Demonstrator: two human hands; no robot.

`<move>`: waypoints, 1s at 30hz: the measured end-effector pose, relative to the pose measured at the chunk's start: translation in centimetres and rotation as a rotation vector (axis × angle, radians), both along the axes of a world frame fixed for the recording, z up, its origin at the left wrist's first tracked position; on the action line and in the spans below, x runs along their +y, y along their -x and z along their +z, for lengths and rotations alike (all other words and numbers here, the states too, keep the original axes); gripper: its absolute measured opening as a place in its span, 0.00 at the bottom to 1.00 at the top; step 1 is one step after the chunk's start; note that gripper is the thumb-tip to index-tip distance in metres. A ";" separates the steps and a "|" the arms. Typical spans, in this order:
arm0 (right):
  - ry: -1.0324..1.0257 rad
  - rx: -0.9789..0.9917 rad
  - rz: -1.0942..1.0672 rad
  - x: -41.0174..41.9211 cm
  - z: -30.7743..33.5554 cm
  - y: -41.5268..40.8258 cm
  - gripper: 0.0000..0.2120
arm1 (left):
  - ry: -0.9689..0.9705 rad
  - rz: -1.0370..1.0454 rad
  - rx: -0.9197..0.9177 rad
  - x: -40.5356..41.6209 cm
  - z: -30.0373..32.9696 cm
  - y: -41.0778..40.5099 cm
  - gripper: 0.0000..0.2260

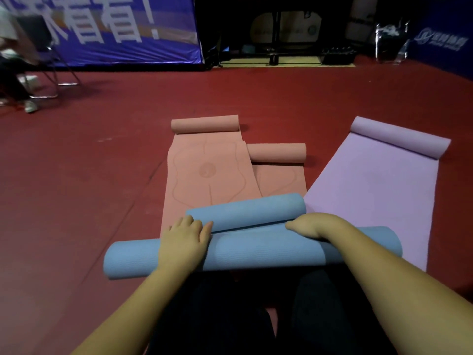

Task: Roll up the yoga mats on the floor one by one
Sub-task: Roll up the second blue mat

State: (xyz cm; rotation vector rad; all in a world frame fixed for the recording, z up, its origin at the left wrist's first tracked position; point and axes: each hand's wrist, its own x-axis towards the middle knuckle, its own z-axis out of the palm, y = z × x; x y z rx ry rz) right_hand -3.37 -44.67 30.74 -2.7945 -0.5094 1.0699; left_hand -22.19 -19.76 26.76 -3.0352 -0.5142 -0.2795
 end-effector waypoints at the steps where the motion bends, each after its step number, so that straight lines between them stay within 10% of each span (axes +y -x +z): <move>1: -0.001 0.021 -0.010 0.1 -0.2 -0.4 0.25 | -0.007 0.007 -0.061 -0.5 -0.7 0.7 0.21; 8: -0.016 -0.036 0.046 0.1 -1.4 -1.0 0.24 | 0.030 0.068 -0.159 -1.8 -2.5 1.8 0.21; 20: -0.116 -0.775 0.112 -2.9 -4.4 4.3 0.25 | 0.115 0.070 0.068 -0.5 -0.7 -1.8 0.34; 30: -0.063 -0.809 0.091 -2.4 -3.0 4.0 0.24 | 0.241 0.103 0.190 -0.7 1.2 -2.5 0.28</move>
